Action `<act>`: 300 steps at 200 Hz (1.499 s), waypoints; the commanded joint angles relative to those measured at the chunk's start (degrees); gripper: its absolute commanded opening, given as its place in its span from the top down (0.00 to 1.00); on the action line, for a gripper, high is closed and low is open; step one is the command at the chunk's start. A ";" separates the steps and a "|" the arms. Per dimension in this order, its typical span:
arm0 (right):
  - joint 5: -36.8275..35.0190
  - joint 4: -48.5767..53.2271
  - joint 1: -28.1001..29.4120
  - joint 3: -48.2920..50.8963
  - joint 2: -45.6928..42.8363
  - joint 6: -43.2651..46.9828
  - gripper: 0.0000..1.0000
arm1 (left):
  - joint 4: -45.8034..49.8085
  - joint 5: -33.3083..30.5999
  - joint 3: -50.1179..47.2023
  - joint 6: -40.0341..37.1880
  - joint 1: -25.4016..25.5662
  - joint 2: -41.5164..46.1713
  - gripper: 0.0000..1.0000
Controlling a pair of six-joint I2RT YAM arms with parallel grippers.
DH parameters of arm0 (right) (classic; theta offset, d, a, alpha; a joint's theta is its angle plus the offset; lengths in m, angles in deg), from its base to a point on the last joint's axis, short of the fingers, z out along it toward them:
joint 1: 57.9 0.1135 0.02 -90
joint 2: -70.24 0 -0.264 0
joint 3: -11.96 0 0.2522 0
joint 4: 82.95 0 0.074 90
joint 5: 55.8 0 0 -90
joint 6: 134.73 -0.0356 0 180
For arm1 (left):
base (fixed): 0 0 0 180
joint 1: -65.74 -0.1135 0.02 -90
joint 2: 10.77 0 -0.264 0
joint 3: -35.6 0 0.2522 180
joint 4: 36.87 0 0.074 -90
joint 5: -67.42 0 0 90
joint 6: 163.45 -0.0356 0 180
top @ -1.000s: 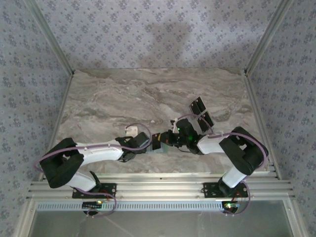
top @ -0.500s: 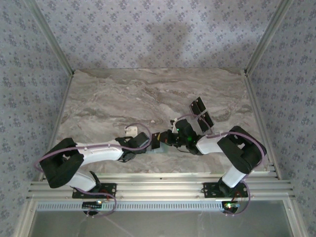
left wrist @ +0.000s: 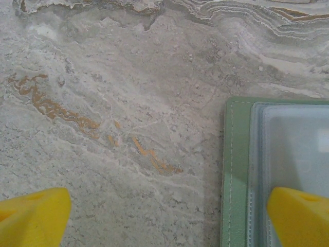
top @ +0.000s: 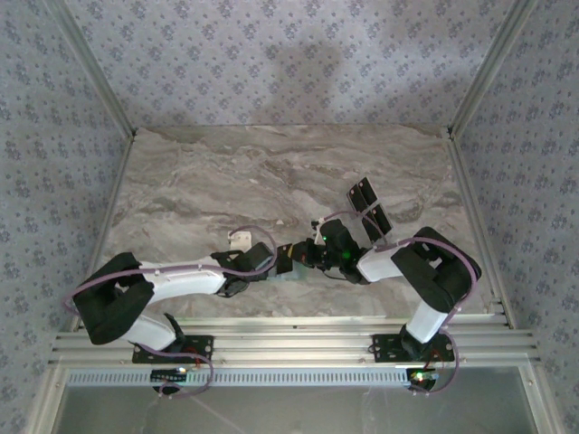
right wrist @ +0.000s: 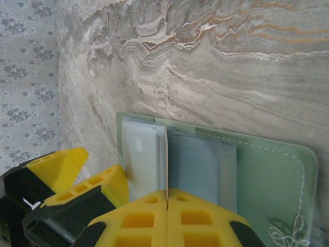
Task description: Put the credit cards into the card holder
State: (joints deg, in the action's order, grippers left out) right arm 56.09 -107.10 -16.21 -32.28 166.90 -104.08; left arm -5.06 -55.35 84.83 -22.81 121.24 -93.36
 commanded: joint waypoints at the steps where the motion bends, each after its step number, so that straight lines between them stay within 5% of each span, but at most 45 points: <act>1: 0.17 -1.44 0.98 -0.96 1.03 -1.11 1.00 | 3.29 2.86 -1.99 -0.53 0.30 -1.74 0.00; 300: -1.39 0.89 1.37 0.05 -2.64 -0.08 1.00 | 5.98 1.99 -2.12 -2.60 -0.93 5.47 0.00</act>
State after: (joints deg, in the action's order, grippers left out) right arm 55.83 -107.30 -15.21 -31.88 164.50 -104.91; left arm -0.15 -53.74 84.04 -24.76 120.54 -88.75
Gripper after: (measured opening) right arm 0.058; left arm 0.997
